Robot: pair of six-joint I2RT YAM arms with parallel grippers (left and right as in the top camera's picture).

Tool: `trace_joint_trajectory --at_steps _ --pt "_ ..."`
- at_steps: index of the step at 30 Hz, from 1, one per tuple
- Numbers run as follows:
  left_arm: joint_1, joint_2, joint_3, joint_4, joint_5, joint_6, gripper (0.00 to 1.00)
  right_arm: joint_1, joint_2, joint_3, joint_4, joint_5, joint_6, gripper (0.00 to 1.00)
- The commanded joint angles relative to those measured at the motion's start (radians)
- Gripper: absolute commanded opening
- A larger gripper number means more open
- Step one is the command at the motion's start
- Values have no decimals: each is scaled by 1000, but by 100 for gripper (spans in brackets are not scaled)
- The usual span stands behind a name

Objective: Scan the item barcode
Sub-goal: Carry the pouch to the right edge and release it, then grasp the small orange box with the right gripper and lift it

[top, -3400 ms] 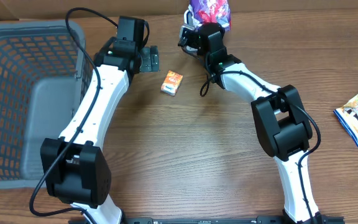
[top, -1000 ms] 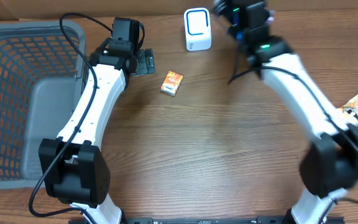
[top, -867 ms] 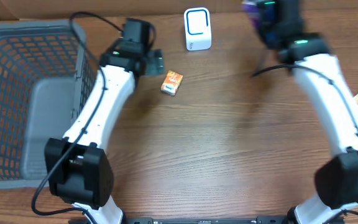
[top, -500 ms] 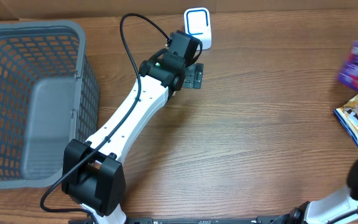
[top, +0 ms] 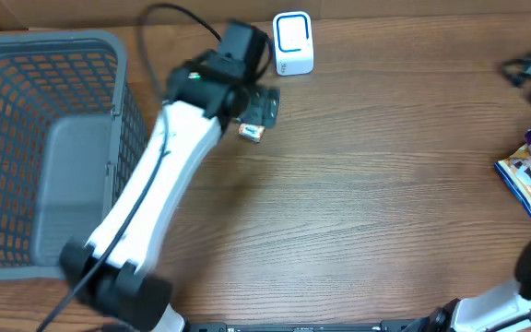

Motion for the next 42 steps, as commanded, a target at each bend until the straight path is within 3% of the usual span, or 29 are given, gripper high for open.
trace_joint_trajectory --at_steps 1,5,7,13,16,21,36,42 --pt "-2 -173 110 -13 -44 32 100 211 -28 -30 6 -208 -20 100" --pt "3 -259 112 -14 -75 32 100 476 45 -89 65 -132 50 99" --pt "4 -292 112 -44 -100 32 100 673 110 -89 170 117 69 100" --pt "4 -298 111 -176 -174 32 100 947 208 -89 348 515 -309 100" --pt "3 -297 111 -198 -195 32 100 1019 248 -89 420 608 -384 100" --pt "4 -297 111 -199 -248 24 100 1051 311 -89 507 645 -397 100" --pt "4 -293 111 -165 -283 17 100 1093 409 -89 440 640 -576 100" --pt "4 -293 109 -164 -282 16 100 1095 412 -89 410 513 -577 100"
